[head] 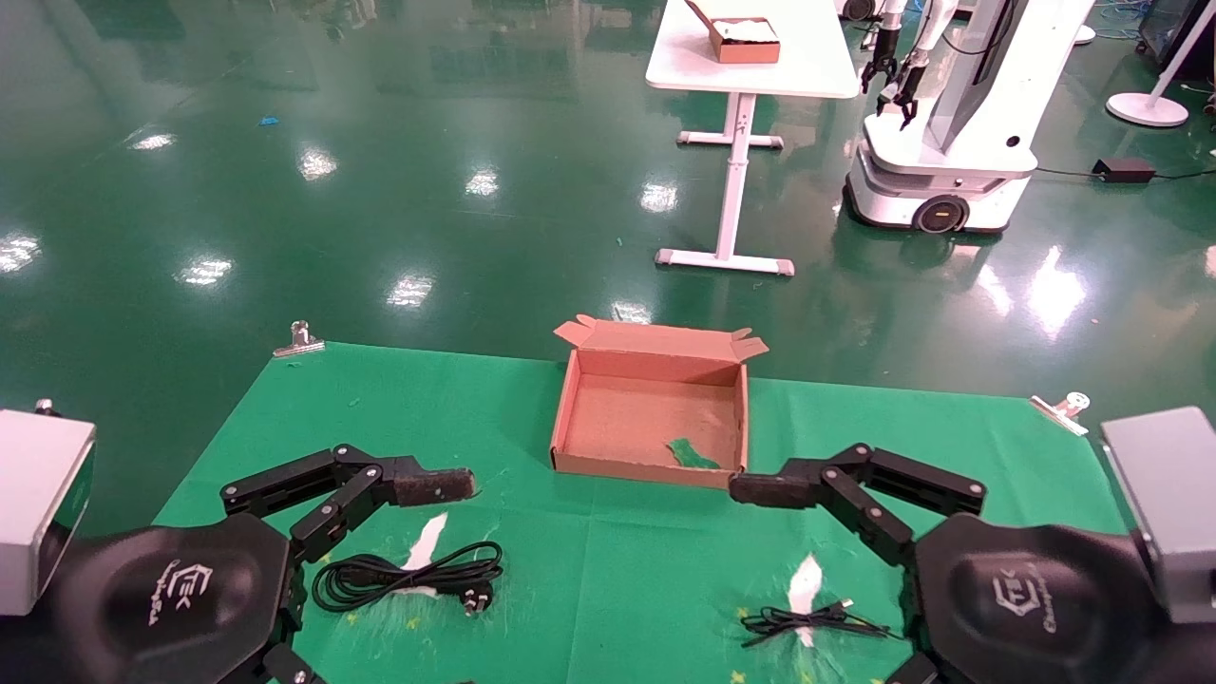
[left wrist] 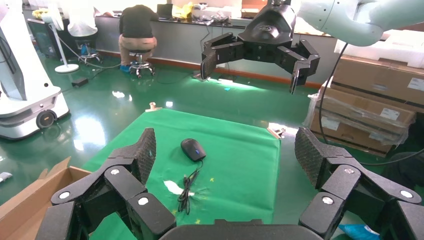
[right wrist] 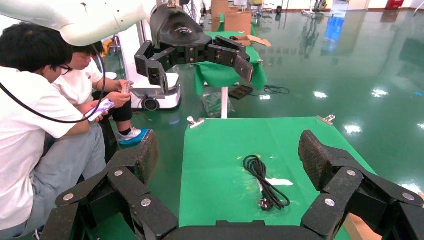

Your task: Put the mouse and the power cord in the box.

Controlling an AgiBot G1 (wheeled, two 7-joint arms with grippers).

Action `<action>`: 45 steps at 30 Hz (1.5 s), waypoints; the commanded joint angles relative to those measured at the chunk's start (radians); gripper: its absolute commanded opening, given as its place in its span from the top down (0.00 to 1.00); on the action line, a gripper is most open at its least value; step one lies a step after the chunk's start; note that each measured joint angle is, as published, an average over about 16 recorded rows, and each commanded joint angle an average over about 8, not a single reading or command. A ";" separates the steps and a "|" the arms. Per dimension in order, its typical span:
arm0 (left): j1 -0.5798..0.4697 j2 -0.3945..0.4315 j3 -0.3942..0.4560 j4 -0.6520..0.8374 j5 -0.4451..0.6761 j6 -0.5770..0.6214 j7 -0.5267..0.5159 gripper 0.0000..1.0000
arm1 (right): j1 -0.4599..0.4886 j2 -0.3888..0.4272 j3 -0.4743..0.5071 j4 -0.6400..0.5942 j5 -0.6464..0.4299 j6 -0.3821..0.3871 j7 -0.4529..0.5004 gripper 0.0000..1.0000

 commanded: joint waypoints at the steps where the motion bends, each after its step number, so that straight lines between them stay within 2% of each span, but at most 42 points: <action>1: 0.000 0.000 0.000 0.000 0.000 0.000 0.000 0.00 | 0.000 0.000 0.000 0.000 0.000 0.000 0.000 0.00; 36: 0.000 -0.003 0.003 -0.004 0.012 0.000 0.002 0.00 | -0.005 0.003 -0.003 0.000 -0.007 -0.001 -0.001 0.00; 41: -0.020 -0.019 0.045 -0.035 0.124 -0.007 -0.011 0.00 | -0.025 0.028 -0.031 0.007 -0.085 0.019 0.011 0.00; 45: -0.084 -0.014 0.128 -0.060 0.335 -0.016 -0.055 0.00 | -0.031 0.059 -0.072 0.028 -0.203 0.052 0.043 0.00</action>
